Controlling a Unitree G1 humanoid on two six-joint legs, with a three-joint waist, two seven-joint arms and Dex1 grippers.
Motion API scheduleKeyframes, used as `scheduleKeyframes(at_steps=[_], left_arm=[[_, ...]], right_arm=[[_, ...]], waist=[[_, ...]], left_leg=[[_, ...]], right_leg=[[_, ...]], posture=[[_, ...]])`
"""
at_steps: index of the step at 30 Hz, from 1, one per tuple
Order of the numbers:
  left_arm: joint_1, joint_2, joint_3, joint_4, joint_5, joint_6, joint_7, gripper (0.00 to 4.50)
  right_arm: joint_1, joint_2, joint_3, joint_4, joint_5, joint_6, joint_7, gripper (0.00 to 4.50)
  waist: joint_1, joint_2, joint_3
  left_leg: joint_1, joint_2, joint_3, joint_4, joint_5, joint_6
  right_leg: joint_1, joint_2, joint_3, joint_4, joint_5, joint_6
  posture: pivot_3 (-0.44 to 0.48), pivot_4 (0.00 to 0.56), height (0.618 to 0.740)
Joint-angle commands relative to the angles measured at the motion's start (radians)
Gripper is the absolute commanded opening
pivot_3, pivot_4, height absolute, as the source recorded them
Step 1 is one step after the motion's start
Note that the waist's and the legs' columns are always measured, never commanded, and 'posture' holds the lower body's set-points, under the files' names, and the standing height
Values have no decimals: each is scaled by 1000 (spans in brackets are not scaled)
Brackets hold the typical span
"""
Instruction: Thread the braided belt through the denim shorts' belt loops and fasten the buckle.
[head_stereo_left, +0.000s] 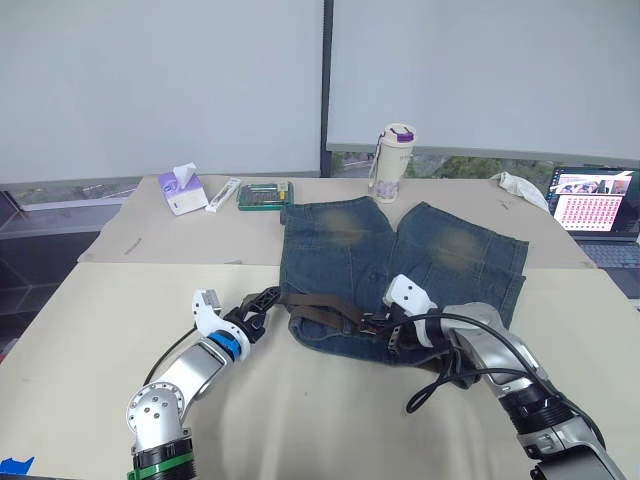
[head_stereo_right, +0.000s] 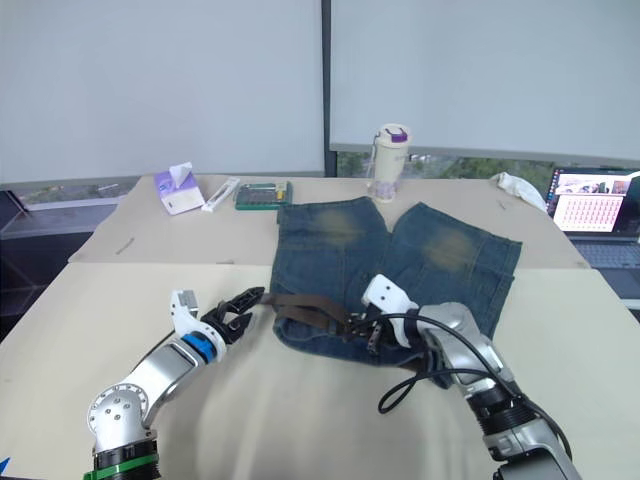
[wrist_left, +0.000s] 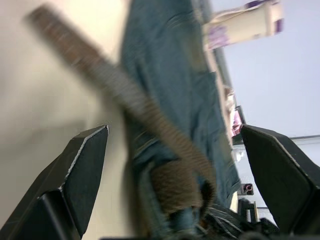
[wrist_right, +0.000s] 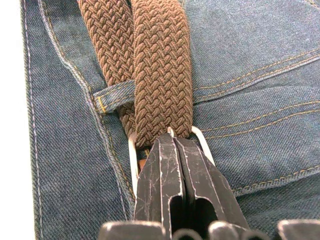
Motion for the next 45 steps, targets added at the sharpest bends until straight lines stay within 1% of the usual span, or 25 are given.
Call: scheduleKeyframes(at_steps=[1,5,8,11,12,14,18,20,21,22,24,27,29,31,36,38,39,41,45], left_arm=[[-47,6,-21,43,-2,-15,-10,4465],[-145,-27,-11,164,55,-107,-44,4465],[-185,-33,-19,221,95,-133,-75,4465],[-210,-34,-21,262,136,-159,-96,3633],[-214,-30,-27,274,165,-171,-99,3251],[-217,-24,-35,283,211,-188,-105,2642],[-221,-14,-34,285,294,-239,-120,1280],[-218,15,-64,274,376,-279,-162,597],[-215,39,-99,256,437,-307,-194,264],[-214,67,-143,233,503,-337,-234,53],[-224,118,-229,174,608,-398,-324,53],[-290,131,-255,103,639,-475,-427,53],[-319,139,-270,87,671,-507,-473,53],[-364,152,-315,51,722,-556,-544,53],[-398,145,-367,-29,725,-617,-706,53],[-402,140,-380,-57,721,-621,-745,53],[-405,137,-385,-75,709,-621,-769,53],[-419,122,-387,-132,641,-593,-816,53],[-421,109,-381,-176,577,-555,-857,53]], right_arm=[[57,-3,63,86,-41,40,-5,0],[68,-2,61,75,-39,46,-11,0],[73,-1,63,68,-38,50,-15,0],[78,-2,63,59,-38,53,-18,0],[77,-3,62,58,-37,54,-18,0],[77,-5,60,54,-36,57,-19,0],[84,-9,57,45,-34,60,-20,0],[89,-9,57,42,-34,61,-21,0],[91,-9,58,41,-34,62,-22,0],[92,-8,59,40,-34,63,-23,0],[92,-8,60,39,-34,65,-24,0],[91,-7,61,39,-32,68,-24,0],[91,-7,63,40,-32,69,-23,0],[91,-7,65,41,-32,70,-23,0],[91,-8,71,38,-33,76,-19,0],[89,-8,72,39,-34,77,-18,0],[88,-9,72,40,-35,77,-18,0],[87,-10,73,41,-37,78,-18,0],[87,-11,73,40,-38,80,-17,0]], waist=[[0,0,0],[2,-1,0],[3,-1,0],[2,-1,0],[2,-1,0],[2,-1,0],[2,-1,1],[2,-1,1],[2,-1,2],[2,-1,2],[1,-1,3],[1,-1,5],[0,-1,6],[-5,2,7],[-8,5,11],[-7,6,12],[-8,6,13],[-8,6,13],[-9,7,16]], left_leg=[[0,0,0,0,0,0],[0,0,0,0,0,-2],[0,0,0,0,0,-2],[-1,0,0,-1,0,-2],[-1,0,0,-1,0,-2],[-1,0,0,-1,0,-2],[-1,0,0,-1,0,-2],[-1,0,0,-1,0,-3],[-1,0,0,-1,0,-3],[-1,0,0,-2,0,-3],[-1,0,0,-2,0,-3],[-1,1,0,-3,0,-5],[-2,2,0,-3,0,-5],[-2,2,0,-3,0,-5],[-3,3,1,-7,2,-3],[-3,4,1,-8,3,-3],[-3,5,1,-8,3,-3],[-3,5,1,-8,3,-3],[-3,5,1,-8,3,-3]], right_leg=[[0,0,0,0,0,0],[0,0,-1,-1,0,0],[1,0,-1,-2,0,0],[0,0,-1,-2,0,0],[0,0,-1,-2,0,0],[0,0,-1,-2,0,0],[0,0,-1,-3,0,0],[0,0,-1,-3,0,0],[0,0,-1,-3,0,0],[0,0,-1,-3,0,0],[0,0,-1,-3,0,0],[0,1,-1,-4,0,0],[0,1,-2,-6,0,0],[0,1,-2,-7,0,0],[-2,2,-1,-10,0,0],[-2,3,-2,-10,1,-1],[-2,3,-2,-11,1,-1],[-2,3,-2,-11,1,-1],[-2,4,-2,-11,1,-1]], posture=[[0,150,740],[0,150,740],[0,150,740],[0,150,740],[0,150,740],[0,150,740],[0,150,740],[0,150,740],[0,150,740],[0,150,740],[0,150,740],[0,150,740],[0,150,740],[0,150,740],[0,150,740],[0,150,740],[0,150,740],[0,150,740],[0,150,740]])
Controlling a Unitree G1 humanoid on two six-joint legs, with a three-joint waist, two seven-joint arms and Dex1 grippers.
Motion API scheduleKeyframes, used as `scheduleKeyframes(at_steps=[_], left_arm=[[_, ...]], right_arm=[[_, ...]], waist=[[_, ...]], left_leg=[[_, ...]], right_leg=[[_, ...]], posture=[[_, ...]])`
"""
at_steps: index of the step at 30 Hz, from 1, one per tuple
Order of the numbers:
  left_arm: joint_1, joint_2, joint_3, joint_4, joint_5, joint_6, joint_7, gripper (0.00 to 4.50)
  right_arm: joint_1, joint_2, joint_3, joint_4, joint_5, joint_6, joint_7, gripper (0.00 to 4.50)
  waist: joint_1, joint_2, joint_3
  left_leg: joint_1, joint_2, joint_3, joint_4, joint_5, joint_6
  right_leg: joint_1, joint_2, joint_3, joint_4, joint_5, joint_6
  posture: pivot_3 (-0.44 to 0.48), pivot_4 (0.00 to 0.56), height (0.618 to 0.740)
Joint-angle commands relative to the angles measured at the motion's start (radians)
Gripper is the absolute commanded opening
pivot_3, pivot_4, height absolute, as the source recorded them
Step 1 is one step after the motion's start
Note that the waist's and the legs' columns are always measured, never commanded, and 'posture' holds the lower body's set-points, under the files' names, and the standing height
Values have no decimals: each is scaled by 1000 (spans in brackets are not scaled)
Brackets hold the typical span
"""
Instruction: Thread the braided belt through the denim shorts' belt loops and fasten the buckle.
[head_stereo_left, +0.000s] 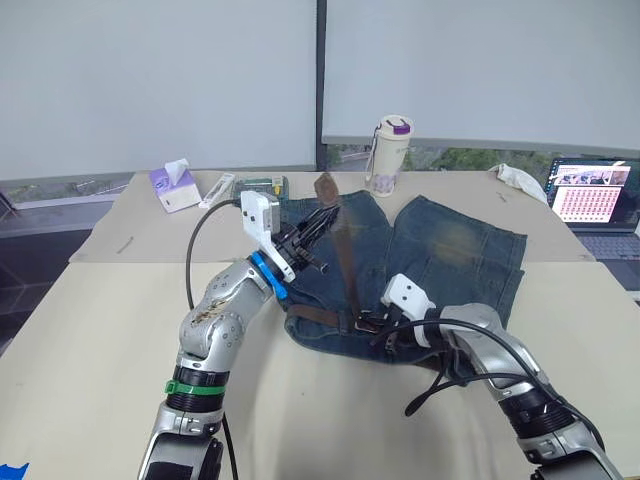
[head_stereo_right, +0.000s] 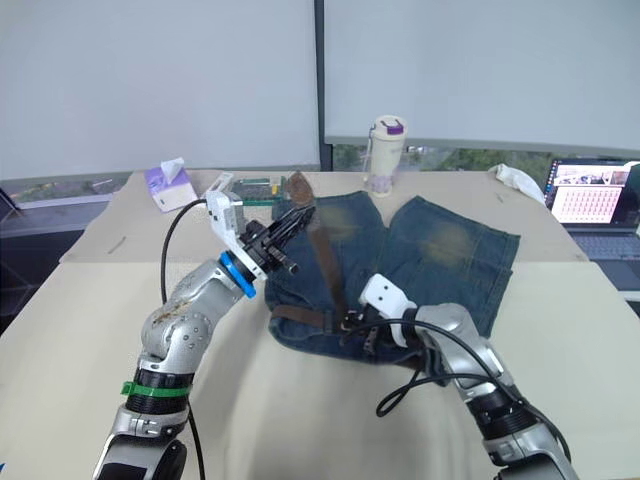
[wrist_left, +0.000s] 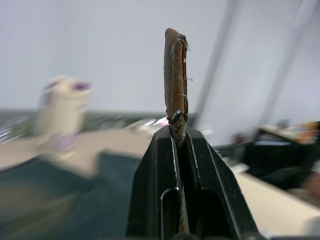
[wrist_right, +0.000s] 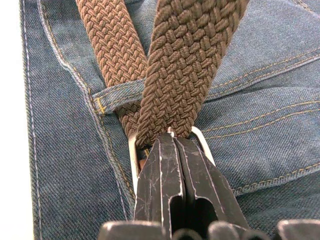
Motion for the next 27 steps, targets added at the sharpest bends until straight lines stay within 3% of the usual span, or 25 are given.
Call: scheduleKeyframes(at_steps=[1,6,12,15,17,22,27], left_arm=[[-67,-17,48,-127,-103,-19,-42,53],[-63,-45,79,-190,-304,79,-55,53],[-47,-25,85,-218,-456,194,-67,53],[-61,-8,67,-129,-305,181,23,53],[-73,24,23,-43,-138,138,61,53],[-135,35,-129,187,173,-59,-20,53],[-192,-53,-181,355,258,-175,-114,53]], right_arm=[[69,-16,74,96,-42,80,4,0],[73,-18,71,90,-43,83,1,0],[77,-18,70,88,-43,84,-4,0],[79,-14,58,82,-39,79,-15,0],[81,-11,43,75,-28,70,-19,0],[105,14,-40,23,23,12,-48,0],[179,14,-171,-123,114,-19,-70,0]], waist=[[-1,2,2],[-1,2,5],[-1,2,6],[-1,2,6],[3,2,6],[13,1,6],[29,2,6]], left_leg=[[0,0,0,0,0,0],[0,1,0,0,0,0],[-1,2,0,0,0,0],[-1,2,0,0,0,0],[0,2,0,0,1,-1],[1,0,0,-1,1,-1],[-4,-4,-1,-1,2,1]], right_leg=[[0,0,0,0,0,0],[0,1,0,0,0,0],[-1,2,0,0,0,0],[-1,2,0,0,0,0],[-1,2,0,0,0,0],[1,2,-1,-2,1,-1],[-3,-2,-1,-2,1,-1]], posture=[[0,150,740],[0,150,740],[0,150,740],[0,150,740],[0,150,740],[0,150,740],[0,150,740]])
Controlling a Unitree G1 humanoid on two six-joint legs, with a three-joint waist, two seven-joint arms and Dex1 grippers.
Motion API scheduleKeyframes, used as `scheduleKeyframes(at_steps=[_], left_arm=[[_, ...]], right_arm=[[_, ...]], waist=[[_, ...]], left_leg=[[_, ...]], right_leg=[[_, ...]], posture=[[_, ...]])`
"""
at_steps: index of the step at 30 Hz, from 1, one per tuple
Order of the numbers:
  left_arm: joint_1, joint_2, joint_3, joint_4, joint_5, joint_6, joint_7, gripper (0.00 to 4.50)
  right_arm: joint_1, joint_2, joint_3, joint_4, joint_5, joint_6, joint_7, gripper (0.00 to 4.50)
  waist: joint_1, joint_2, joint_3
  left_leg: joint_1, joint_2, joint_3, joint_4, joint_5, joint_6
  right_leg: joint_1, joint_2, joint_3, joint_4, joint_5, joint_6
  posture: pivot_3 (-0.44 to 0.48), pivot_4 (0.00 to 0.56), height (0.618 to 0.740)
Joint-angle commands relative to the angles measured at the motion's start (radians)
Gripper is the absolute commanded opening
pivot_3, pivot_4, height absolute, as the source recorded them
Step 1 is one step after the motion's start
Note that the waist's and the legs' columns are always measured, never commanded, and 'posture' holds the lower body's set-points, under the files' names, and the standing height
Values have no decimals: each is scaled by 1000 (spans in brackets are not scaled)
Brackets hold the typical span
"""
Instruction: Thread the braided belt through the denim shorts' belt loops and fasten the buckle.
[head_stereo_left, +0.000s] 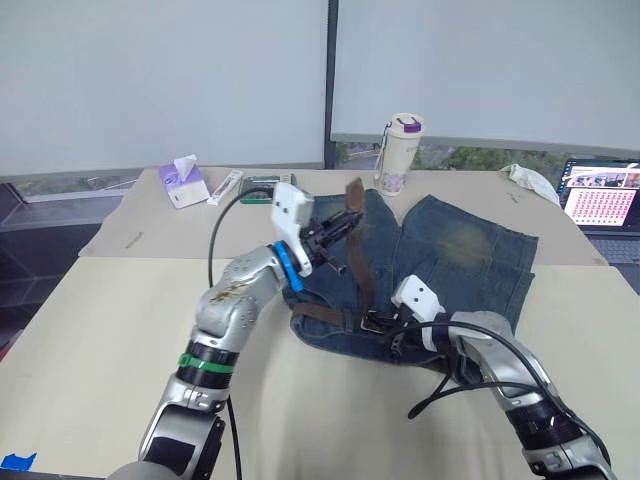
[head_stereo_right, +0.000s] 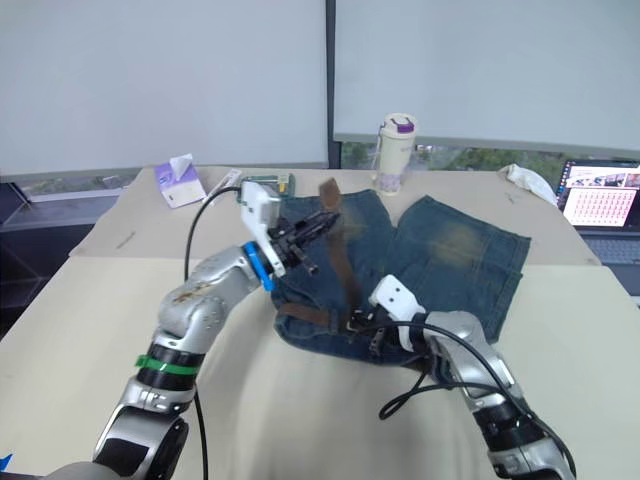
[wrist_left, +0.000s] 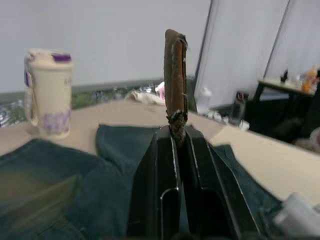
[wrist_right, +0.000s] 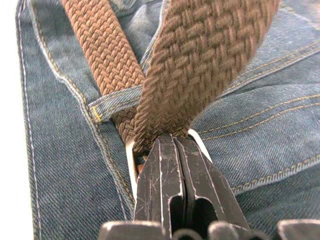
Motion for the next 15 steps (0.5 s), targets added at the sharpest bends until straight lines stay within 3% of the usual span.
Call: scheduleKeyframes(at_steps=[1,3,7,12,15], left_arm=[[-37,-37,-33,46,52,-90,-85,53],[-31,-60,-35,55,45,-93,-122,53],[-26,-91,-51,96,88,-125,-156,53],[-47,-122,-77,173,178,-203,-162,0],[-58,-132,-108,219,271,-276,-131,0]], right_arm=[[66,0,-61,-55,57,14,-16,0],[91,10,-125,-117,114,42,-40,0],[165,-16,-225,-245,208,97,-49,0],[247,-58,-351,-394,356,241,-63,1603],[248,-52,-415,-451,378,273,-146,2660]], waist=[[2,1,-1],[2,3,-1],[7,6,1],[3,3,6],[2,3,6]], left_leg=[[-4,-1,0,0,0,0],[-13,-2,0,0,6,-6],[-15,-2,0,-1,4,-2],[-15,-5,0,0,4,4],[-15,-5,0,0,4,4]], right_leg=[[-4,0,0,0,0,0],[-14,0,1,1,8,-8],[-16,-1,1,0,10,-9],[-14,-1,1,0,6,1],[-14,-1,1,0,6,1]], posture=[[0,150,740],[0,150,740],[0,150,740],[0,150,740],[0,150,740]])
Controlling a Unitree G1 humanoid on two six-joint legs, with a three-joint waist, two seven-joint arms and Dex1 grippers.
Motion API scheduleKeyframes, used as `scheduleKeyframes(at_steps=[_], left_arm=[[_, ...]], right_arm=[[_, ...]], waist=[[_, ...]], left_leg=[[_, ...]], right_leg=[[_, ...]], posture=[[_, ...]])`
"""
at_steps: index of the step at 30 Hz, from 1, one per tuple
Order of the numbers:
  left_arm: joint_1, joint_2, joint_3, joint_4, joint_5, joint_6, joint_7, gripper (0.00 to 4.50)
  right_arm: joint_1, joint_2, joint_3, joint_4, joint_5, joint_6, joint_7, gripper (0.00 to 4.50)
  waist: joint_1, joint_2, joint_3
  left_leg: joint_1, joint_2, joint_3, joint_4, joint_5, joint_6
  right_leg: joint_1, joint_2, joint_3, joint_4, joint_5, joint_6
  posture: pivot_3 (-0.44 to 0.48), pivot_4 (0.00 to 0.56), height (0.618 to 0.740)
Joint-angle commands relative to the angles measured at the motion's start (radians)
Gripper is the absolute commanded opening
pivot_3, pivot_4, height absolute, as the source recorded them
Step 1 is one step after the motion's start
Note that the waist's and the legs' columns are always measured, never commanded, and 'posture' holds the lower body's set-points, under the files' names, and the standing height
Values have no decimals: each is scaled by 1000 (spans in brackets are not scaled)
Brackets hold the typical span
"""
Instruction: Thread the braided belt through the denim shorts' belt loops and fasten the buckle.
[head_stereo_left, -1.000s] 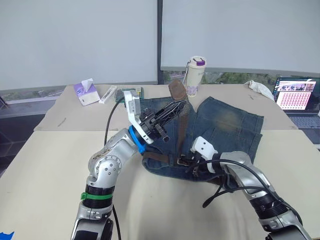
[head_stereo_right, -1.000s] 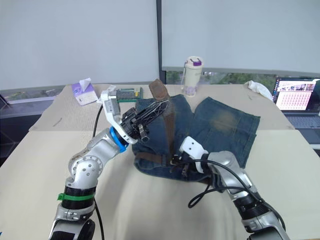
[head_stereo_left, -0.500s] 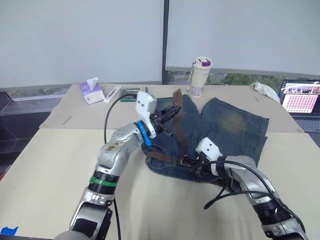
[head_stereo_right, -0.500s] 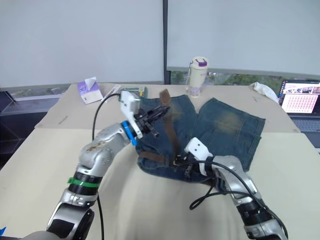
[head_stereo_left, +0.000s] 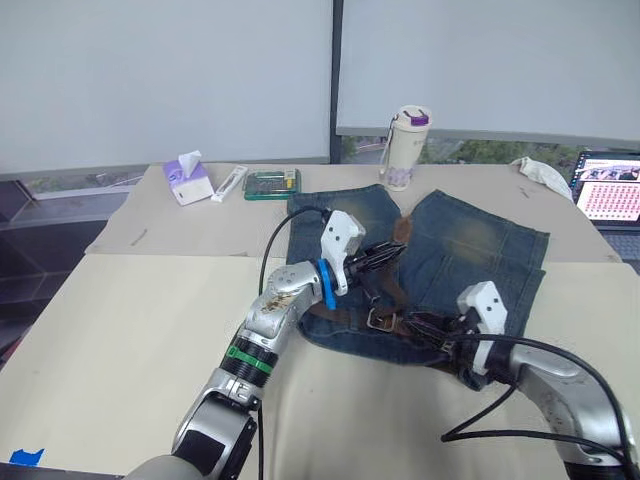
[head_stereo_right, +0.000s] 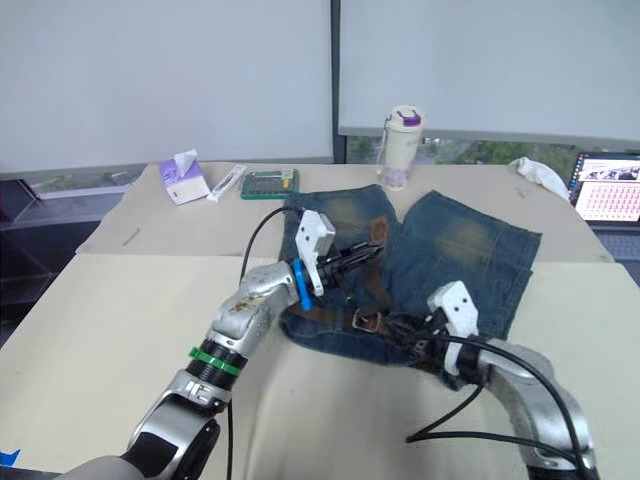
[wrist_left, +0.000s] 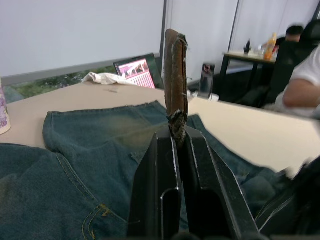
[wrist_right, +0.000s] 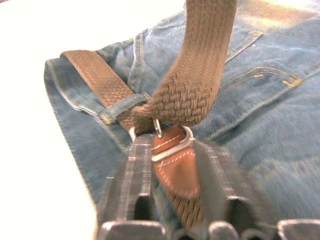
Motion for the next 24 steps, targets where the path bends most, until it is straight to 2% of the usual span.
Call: scheduleKeyframes(at_steps=[1,3,6,8,13,20,24], left_arm=[[-35,-8,-50,35,133,-123,43,0],[-31,-14,-67,56,192,-161,80,0],[-18,-34,-64,66,218,-192,106,0],[-11,-48,-57,68,235,-207,134,0],[1,-69,-70,89,331,-278,261,0],[18,-86,-70,93,354,-292,284,0],[23,-82,-78,97,391,-317,311,0]], right_arm=[[-48,31,-97,-102,74,72,-131,2985],[-114,95,-112,-128,129,133,-231,3631],[-191,192,-120,-153,206,217,-357,3631],[-238,254,-122,-162,244,260,-443,3631],[-308,401,-102,-134,240,290,-640,3631],[-365,502,-110,-100,220,243,-802,3631],[-376,513,-99,-97,206,229,-842,3631]], waist=[[-3,0,0],[-7,0,0],[-3,1,0],[-2,2,0],[2,10,-5],[-4,11,-6],[-7,11,-6]], left_leg=[[0,0,0,0,0,0],[0,1,1,-1,0,0],[0,1,0,-1,0,0],[0,1,0,-1,0,0],[-2,-1,0,-1,1,1],[-5,-2,1,0,2,0],[-6,-1,1,0,3,-1]], right_leg=[[0,0,0,0,0,0],[0,1,1,0,0,0],[-1,1,1,1,0,0],[-2,0,1,1,3,-6],[-4,-2,1,1,6,-8],[-9,-1,2,6,6,-8],[-12,0,2,12,6,-8]], posture=[[0,150,740],[0,150,740],[0,150,740],[0,150,740],[0,150,740],[0,150,740],[0,150,740]])
